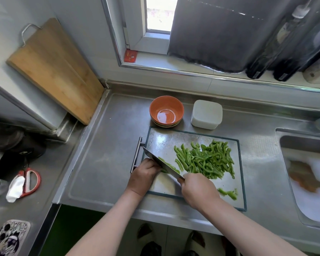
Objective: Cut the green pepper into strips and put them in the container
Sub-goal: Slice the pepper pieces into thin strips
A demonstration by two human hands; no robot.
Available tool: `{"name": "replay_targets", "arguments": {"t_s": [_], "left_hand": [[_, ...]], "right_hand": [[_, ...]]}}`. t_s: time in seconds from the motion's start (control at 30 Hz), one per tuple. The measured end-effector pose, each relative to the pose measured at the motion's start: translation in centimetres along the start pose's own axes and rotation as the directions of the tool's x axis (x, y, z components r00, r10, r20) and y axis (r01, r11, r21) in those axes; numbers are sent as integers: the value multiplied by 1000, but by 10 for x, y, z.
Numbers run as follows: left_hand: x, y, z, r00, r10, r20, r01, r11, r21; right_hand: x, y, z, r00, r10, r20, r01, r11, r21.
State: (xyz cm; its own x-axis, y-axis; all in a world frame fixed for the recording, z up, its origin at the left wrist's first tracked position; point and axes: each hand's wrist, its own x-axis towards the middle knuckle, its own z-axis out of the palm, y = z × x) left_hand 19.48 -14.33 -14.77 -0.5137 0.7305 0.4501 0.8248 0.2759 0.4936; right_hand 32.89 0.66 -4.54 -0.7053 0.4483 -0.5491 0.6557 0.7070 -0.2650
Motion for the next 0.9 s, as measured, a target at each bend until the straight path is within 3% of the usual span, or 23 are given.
{"name": "replay_targets", "arguments": {"t_s": [0.33,0.57,0.9], "left_hand": [[-8,-3,10,999,-46,-10,45,998,-34],[-4,9,16,1000,17,12,-16,999,-34],[-1,16,15,999,-5,-38,5,1000,-11]], "right_hand": [[25,-26,-2,998,9,60,-10,1000,18],[12,15,-9,997,68,35,-71,993,93],[-4,3,-11,999,-40,-32,43,995,94]]}}
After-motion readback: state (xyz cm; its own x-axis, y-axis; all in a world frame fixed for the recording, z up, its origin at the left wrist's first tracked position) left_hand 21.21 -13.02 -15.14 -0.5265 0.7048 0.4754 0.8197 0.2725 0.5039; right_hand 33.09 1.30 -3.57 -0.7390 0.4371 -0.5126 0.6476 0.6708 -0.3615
